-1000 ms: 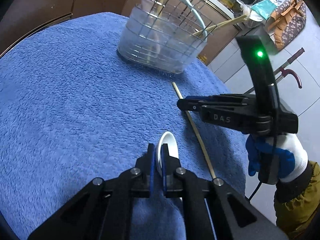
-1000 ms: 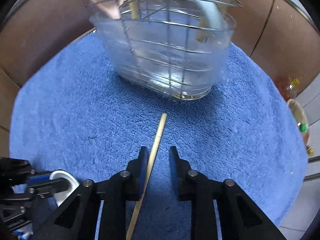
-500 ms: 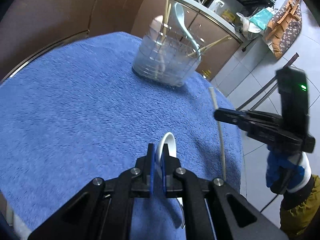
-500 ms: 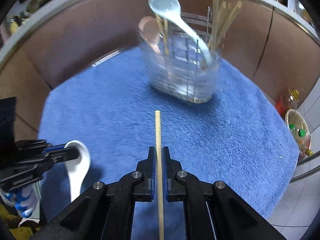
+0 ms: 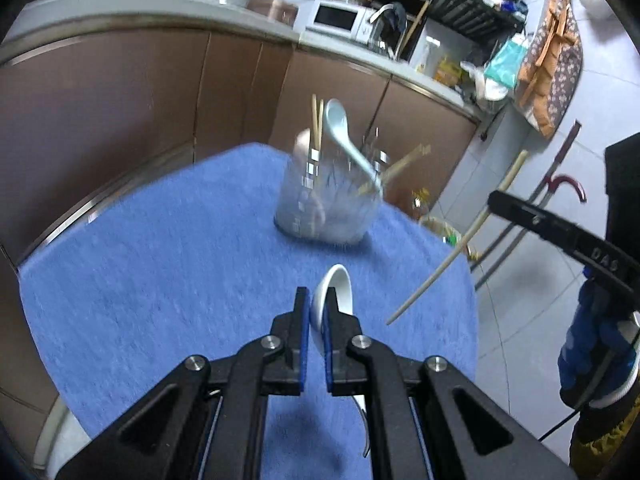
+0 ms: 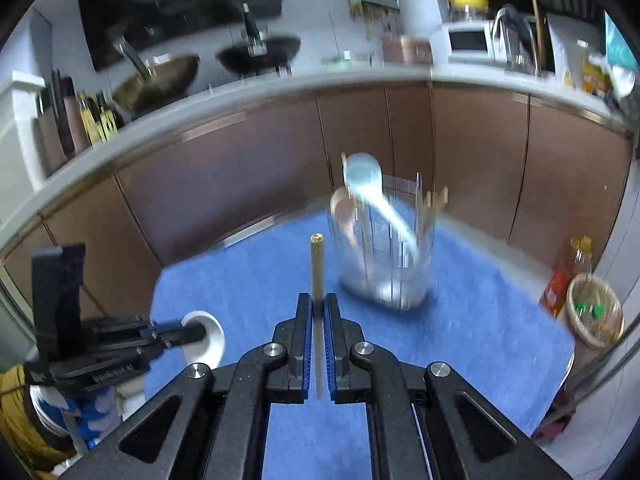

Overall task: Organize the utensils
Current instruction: 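Carry the spoon and chopstick over the holder and open both tools to drop them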

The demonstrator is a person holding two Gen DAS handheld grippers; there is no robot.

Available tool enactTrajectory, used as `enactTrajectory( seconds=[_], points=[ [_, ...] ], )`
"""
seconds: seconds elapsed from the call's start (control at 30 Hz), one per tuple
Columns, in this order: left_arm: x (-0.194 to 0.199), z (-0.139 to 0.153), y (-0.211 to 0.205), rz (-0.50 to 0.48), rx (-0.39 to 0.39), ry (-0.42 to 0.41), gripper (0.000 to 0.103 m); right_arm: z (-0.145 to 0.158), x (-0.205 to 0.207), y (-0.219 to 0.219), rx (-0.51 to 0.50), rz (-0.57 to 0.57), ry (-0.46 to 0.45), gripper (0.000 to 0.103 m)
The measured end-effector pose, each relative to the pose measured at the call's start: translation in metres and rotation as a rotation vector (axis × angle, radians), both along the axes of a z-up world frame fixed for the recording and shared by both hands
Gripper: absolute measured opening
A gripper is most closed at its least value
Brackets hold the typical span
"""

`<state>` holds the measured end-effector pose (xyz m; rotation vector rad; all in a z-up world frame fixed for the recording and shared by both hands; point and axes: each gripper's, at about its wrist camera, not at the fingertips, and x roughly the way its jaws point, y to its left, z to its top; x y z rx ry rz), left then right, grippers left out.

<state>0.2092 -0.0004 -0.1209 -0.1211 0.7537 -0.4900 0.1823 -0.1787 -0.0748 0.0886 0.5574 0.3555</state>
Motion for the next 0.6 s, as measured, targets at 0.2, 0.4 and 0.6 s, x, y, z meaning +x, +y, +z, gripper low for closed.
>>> enactTrajectory(
  seconds=[0.2, 0.4, 0.6],
  points=[
    [0.039, 0.048, -0.003, 0.076, -0.061, -0.102, 0.005, 0.051, 0.011, -0.002, 0.012, -0.032, -0.147, 0.006],
    [0.099, 0.083, -0.012, 0.203, -0.111, -0.187, 0.005, 0.074, 0.049, -0.007, -0.008, -0.083, -0.22, 0.006],
    [0.154, 0.085, -0.032, 0.34, -0.141, -0.243, 0.005, 0.065, 0.087, -0.014, -0.015, -0.107, -0.221, 0.006]
  ],
)
